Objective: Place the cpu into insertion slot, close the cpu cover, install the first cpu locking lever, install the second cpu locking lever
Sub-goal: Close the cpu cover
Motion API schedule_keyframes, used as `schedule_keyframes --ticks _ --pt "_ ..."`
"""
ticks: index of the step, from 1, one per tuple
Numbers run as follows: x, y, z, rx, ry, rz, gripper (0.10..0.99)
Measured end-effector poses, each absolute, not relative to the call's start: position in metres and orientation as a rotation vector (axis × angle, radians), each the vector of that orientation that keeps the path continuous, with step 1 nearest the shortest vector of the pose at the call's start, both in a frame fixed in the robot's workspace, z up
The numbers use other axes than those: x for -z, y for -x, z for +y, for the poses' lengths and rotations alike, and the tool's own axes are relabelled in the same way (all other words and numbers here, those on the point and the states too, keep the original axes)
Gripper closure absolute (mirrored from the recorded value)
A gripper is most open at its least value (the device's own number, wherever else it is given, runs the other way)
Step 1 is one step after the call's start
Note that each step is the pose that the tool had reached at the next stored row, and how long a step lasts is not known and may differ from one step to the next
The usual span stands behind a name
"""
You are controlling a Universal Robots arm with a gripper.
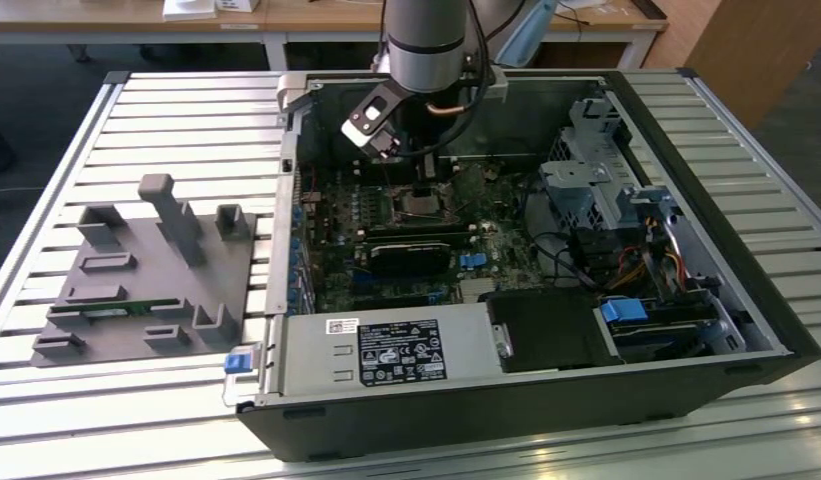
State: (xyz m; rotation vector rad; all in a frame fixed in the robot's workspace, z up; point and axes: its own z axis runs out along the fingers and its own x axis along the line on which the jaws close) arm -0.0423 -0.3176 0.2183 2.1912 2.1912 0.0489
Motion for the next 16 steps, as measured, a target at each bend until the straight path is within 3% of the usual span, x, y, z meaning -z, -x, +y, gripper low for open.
schedule_keyframes --ticks 16 --pt "-0.2232 0.0424 -0.3176 -0.048 -2.191 2.191 0.980"
